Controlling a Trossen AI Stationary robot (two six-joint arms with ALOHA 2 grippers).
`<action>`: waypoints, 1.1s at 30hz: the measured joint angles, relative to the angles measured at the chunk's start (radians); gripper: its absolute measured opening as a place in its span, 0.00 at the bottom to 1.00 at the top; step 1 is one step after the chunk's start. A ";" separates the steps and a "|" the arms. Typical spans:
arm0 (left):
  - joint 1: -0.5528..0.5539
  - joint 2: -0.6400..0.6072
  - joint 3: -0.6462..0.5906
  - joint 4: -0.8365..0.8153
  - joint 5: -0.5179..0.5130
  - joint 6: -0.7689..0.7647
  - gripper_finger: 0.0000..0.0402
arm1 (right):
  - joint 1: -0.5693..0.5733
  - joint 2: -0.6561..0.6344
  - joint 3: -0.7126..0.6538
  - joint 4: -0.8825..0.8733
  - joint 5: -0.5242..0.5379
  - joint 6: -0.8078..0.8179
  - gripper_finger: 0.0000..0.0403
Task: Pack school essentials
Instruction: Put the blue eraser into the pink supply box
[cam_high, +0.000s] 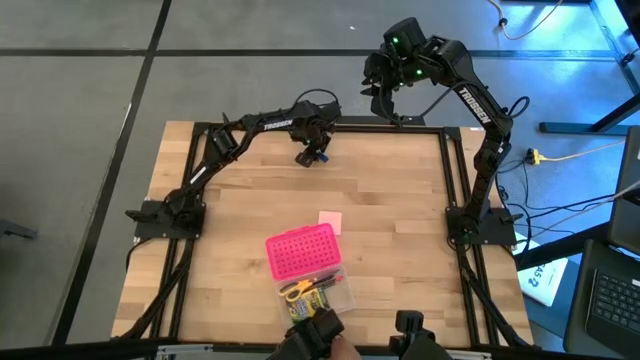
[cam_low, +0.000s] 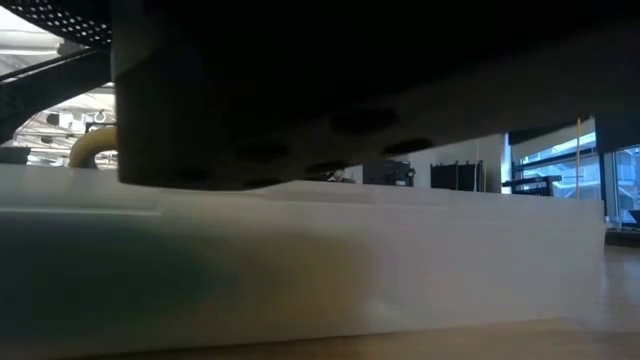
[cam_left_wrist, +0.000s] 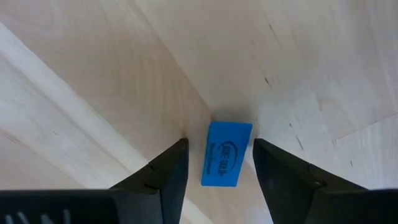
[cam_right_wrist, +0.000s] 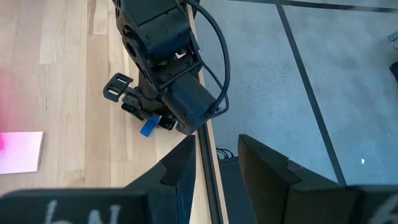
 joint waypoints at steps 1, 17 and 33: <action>0.000 0.000 0.000 0.000 0.000 -0.001 0.43 | 0.000 0.000 0.000 0.000 0.000 0.000 0.30; -0.002 0.002 0.000 -0.009 -0.011 0.090 0.31 | 0.000 0.000 0.000 0.000 0.000 0.000 0.30; 0.002 0.003 -0.001 0.000 0.009 0.027 0.30 | 0.000 0.000 0.000 0.000 0.000 0.000 0.30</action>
